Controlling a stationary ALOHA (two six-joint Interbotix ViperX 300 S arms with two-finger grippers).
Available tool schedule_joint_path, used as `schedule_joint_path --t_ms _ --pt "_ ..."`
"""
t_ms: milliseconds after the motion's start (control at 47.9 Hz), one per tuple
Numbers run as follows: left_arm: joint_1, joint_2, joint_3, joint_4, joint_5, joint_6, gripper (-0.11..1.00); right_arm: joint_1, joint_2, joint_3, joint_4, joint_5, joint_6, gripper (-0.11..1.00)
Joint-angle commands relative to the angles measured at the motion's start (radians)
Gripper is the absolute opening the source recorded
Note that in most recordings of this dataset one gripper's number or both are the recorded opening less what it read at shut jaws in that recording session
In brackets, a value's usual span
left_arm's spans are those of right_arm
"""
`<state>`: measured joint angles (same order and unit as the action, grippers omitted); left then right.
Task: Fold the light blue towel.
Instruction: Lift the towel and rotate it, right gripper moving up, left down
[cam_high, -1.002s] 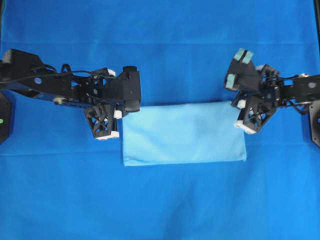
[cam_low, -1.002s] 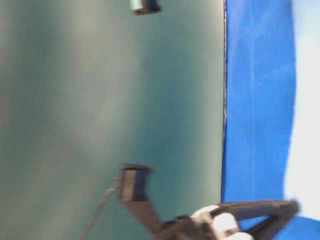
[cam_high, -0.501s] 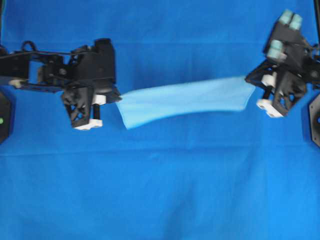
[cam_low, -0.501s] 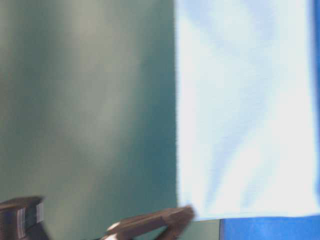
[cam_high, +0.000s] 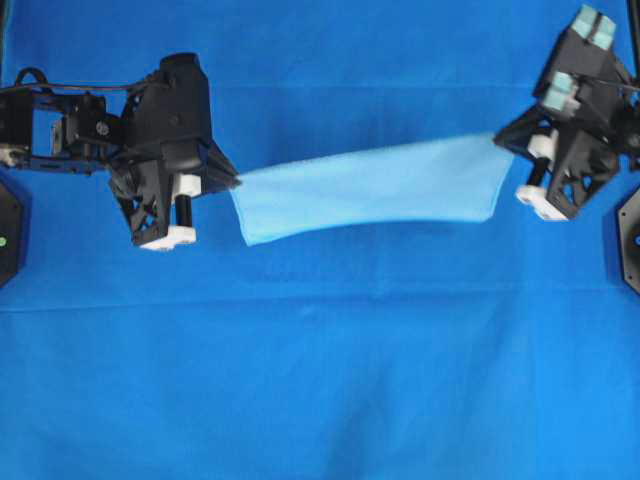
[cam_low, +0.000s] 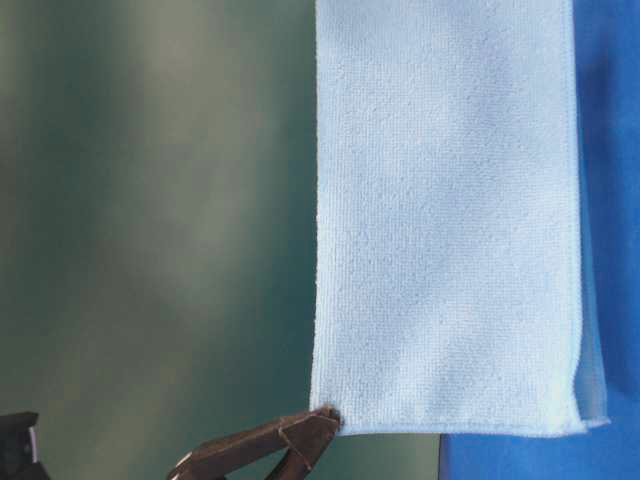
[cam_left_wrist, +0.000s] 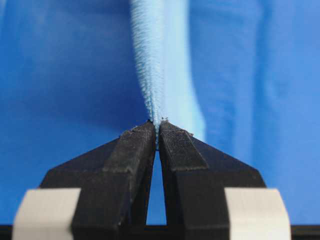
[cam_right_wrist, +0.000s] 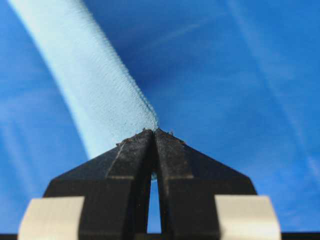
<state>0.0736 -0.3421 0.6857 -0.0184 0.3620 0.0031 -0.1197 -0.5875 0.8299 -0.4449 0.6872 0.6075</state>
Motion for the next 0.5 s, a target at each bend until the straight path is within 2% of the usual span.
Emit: schedule_joint_path --t_ms 0,251,397,480 --pt "-0.038 -0.002 -0.028 0.002 -0.043 0.003 0.02 -0.043 0.041 -0.043 -0.044 -0.031 0.002 0.01" --pt "-0.164 0.08 -0.078 0.002 -0.146 0.008 0.02 -0.183 0.207 -0.143 -0.14 -0.16 -0.017 0.01" --pt "-0.224 0.15 -0.121 0.002 -0.192 0.008 0.02 -0.238 0.31 -0.224 -0.198 -0.258 -0.017 0.01" --pt "-0.25 0.196 -0.152 0.003 -0.224 0.008 0.02 -0.256 0.36 -0.27 -0.215 -0.301 -0.017 0.01"
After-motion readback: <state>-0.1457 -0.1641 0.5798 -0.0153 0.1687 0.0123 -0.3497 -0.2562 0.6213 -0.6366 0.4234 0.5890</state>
